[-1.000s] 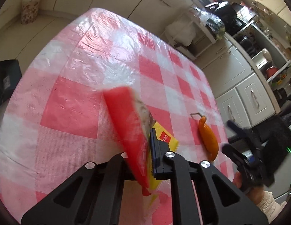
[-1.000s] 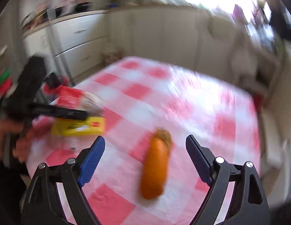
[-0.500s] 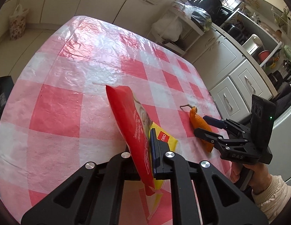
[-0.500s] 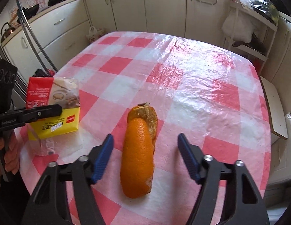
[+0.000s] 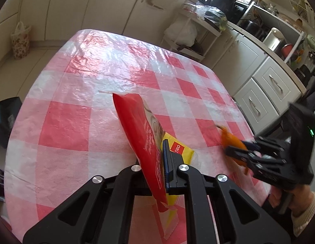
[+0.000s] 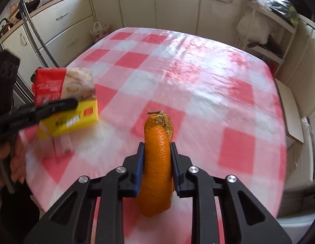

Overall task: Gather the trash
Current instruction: 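Carry the yellow wrapper and orange peel off the table toward the yellow bin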

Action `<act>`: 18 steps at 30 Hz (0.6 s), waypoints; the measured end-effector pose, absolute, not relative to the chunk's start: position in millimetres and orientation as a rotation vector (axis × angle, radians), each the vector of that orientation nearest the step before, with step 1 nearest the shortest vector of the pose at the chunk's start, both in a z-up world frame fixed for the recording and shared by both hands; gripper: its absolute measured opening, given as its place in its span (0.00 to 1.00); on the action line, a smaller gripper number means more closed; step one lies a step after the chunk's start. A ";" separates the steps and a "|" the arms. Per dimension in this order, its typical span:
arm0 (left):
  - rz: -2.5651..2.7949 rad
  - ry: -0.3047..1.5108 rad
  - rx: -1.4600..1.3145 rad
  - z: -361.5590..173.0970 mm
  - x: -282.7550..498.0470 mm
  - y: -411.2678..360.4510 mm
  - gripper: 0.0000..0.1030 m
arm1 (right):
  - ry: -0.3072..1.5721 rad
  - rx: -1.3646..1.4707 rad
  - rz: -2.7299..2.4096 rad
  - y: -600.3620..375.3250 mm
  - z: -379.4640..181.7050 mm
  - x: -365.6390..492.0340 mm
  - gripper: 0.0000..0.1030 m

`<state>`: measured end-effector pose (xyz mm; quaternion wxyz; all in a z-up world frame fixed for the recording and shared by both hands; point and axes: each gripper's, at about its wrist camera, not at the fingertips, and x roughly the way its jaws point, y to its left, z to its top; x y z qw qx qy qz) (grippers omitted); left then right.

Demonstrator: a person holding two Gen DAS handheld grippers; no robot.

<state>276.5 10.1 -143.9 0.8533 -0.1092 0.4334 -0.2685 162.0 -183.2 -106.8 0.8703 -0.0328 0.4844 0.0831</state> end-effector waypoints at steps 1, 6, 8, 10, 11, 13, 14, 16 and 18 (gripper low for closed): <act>-0.551 0.902 -0.234 -142.6 275.3 11.6 0.07 | 1.013 -0.057 0.158 -189.9 -107.0 151.8 0.24; -0.467 0.875 -0.183 -136.5 262.8 10.2 0.07 | 0.999 0.009 0.110 -208.3 -111.4 124.0 0.24; -0.447 0.868 -0.144 -135.1 250.8 5.7 0.08 | 0.984 0.000 0.096 -207.1 -112.8 118.8 0.26; -0.435 0.858 -0.129 -130.8 234.0 3.1 0.07 | 0.971 -0.008 0.091 -205.0 -114.8 117.0 0.27; -0.431 0.852 -0.122 -128.5 228.6 2.6 0.07 | 0.968 -0.017 0.091 -203.9 -115.2 117.4 0.29; -0.422 0.833 -0.103 -119.2 213.2 0.2 0.07 | 0.962 -0.027 0.094 -202.5 -116.5 117.1 0.37; -0.421 0.825 -0.094 -114.2 207.4 -0.5 0.07 | 0.959 -0.029 0.097 -202.5 -116.8 116.3 0.42; -0.420 0.806 -0.070 -104.2 196.5 -3.2 0.07 | 0.956 -0.030 0.097 -204.0 -117.7 113.0 0.47; -0.423 0.787 -0.050 -94.9 188.2 -5.8 0.07 | 0.947 -0.030 0.097 -206.1 -118.1 107.8 0.48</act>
